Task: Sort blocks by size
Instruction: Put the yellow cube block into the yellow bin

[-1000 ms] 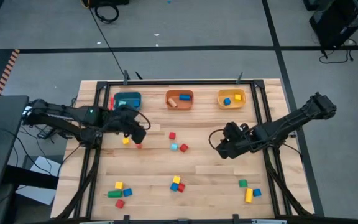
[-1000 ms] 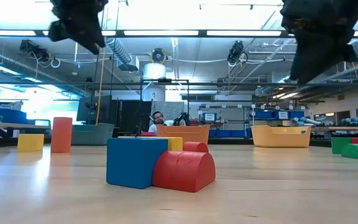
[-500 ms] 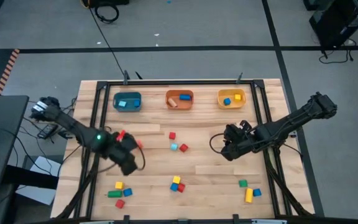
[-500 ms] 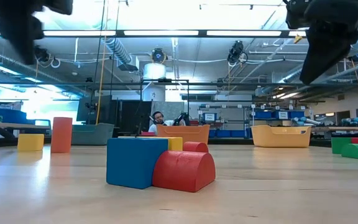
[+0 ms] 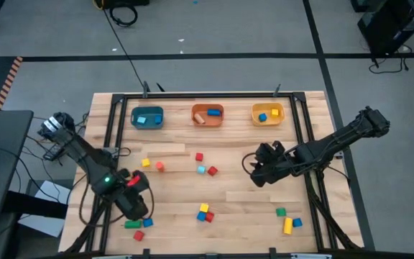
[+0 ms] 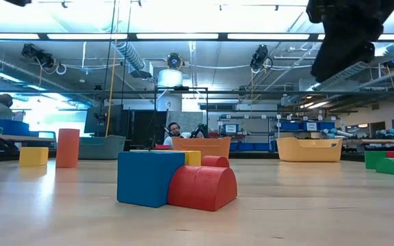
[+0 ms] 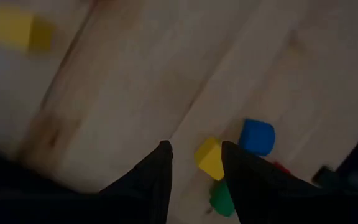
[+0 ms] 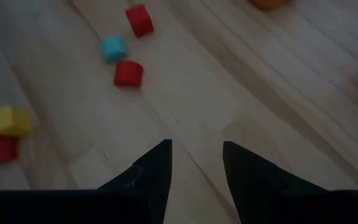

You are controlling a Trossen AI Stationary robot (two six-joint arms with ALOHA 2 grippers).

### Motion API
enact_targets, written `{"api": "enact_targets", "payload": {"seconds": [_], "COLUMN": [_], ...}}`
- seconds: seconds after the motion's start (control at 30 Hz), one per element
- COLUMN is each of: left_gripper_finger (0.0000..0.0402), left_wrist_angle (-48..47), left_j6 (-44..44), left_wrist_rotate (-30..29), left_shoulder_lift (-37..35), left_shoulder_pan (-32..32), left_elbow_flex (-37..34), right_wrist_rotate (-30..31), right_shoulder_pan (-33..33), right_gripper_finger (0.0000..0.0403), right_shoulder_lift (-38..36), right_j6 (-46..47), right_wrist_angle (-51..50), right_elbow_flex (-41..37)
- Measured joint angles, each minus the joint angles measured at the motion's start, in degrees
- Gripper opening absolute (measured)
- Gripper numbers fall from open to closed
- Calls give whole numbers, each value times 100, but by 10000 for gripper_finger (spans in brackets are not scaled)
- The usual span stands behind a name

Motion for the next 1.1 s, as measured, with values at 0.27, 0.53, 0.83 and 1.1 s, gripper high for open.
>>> {"api": "enact_targets", "payload": {"seconds": [0.27,0.53,0.83,1.1], "left_gripper_finger": [147,147,148,148], "left_wrist_angle": [-73,-55,364,473], "left_j6": [-2338,-3308,-3588,-4034], "left_wrist_rotate": [-143,-199,516,1342], "left_shoulder_lift": [5,47,916,1554], "left_shoulder_pan": [-192,-192,-278,-304], "left_elbow_flex": [0,0,-2,-2], "right_wrist_rotate": [109,105,52,-98], "right_shoulder_pan": [-1,-83,-81,-92], "right_gripper_finger": [155,154,154,151], "right_shoulder_lift": [0,0,0,2], "right_j6": [265,261,22,-279], "right_wrist_angle": [185,187,202,204], "right_elbow_flex": [0,0,1,2]}}
